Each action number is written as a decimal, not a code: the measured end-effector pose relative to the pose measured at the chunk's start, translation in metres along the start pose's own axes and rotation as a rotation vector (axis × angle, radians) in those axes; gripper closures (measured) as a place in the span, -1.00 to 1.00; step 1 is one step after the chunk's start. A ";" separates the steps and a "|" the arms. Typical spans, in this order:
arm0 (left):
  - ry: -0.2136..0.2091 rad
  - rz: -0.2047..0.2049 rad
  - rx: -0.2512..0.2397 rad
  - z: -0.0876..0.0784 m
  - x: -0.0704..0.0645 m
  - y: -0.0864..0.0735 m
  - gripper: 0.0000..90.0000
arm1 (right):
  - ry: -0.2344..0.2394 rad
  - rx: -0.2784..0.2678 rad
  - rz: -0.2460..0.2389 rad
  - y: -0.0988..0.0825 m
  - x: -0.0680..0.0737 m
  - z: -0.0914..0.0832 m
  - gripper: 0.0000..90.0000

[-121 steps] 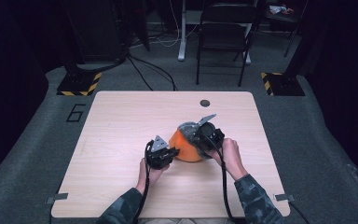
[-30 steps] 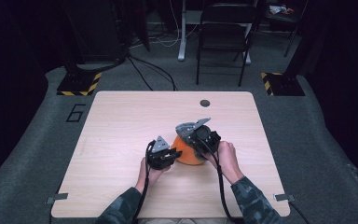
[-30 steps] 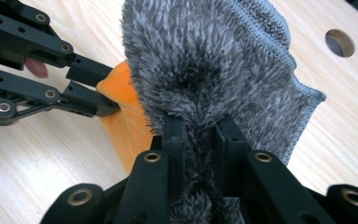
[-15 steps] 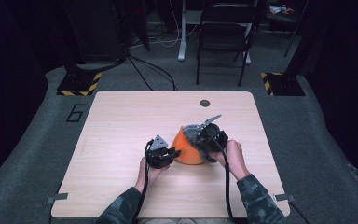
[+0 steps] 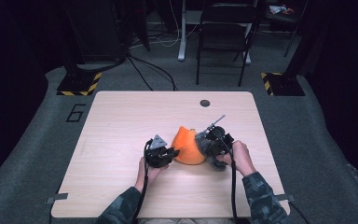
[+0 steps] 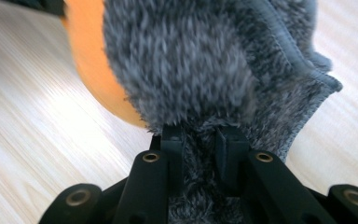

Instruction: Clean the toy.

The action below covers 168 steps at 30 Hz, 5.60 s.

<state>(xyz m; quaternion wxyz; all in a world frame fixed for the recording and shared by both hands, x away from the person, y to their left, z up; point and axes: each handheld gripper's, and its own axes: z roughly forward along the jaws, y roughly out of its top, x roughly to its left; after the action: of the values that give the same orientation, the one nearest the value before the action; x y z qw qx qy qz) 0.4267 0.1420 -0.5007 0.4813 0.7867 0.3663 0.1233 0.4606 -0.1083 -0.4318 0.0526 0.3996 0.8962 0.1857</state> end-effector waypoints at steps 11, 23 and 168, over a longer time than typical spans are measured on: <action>-0.006 -0.017 0.013 -0.002 0.002 -0.001 0.70 | -0.025 0.109 0.040 -0.010 -0.016 0.043 0.69; 0.004 -0.005 0.022 -0.004 0.000 -0.003 0.70 | -0.064 -0.033 0.053 -0.003 -0.019 -0.001 0.70; 0.062 0.015 0.003 -0.001 -0.005 -0.004 0.75 | -0.087 -0.078 0.127 -0.004 -0.027 0.041 0.71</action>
<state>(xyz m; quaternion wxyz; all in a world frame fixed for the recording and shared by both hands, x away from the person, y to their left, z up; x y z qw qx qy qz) 0.4210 0.1404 -0.5027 0.4677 0.7859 0.3755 0.1506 0.4859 -0.1191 -0.4729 0.0954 0.4608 0.8580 0.2060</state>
